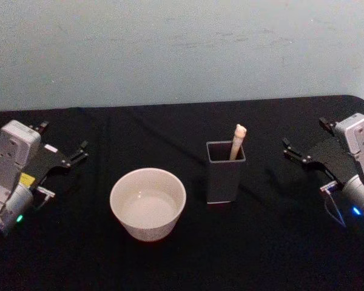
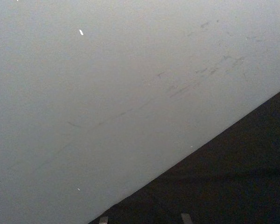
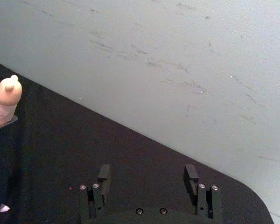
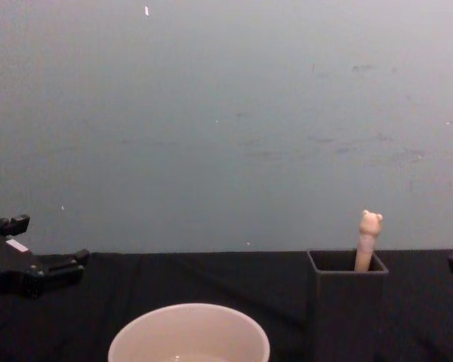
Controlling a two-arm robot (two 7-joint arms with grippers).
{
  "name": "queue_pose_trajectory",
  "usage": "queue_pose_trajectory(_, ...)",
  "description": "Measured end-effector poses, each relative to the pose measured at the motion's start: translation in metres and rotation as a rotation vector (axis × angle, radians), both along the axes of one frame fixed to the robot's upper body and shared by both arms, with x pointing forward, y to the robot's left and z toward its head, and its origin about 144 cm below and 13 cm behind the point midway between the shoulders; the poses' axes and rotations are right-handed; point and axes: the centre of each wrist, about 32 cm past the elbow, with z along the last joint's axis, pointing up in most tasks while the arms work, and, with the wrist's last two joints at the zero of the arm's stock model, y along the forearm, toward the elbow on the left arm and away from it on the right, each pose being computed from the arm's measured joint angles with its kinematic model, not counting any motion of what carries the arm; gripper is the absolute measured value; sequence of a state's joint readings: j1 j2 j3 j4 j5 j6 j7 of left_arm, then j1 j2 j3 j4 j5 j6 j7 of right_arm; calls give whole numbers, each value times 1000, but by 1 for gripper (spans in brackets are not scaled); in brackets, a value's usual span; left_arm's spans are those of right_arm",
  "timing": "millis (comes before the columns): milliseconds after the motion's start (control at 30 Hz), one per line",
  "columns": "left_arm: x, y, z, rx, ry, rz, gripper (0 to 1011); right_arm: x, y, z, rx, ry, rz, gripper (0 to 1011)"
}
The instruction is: Pick up the stirring spoon with one hand, stir inside the cup, then place it back in its original position.
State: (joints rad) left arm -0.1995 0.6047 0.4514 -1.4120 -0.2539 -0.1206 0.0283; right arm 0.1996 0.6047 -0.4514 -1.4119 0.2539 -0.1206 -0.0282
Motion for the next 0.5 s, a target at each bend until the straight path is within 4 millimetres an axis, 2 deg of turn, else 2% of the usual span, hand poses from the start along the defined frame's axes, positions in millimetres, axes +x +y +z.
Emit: queue_pose_trajectory(500,0,0,0,0,0,0,1001,0,0,0,0,0,0,1002)
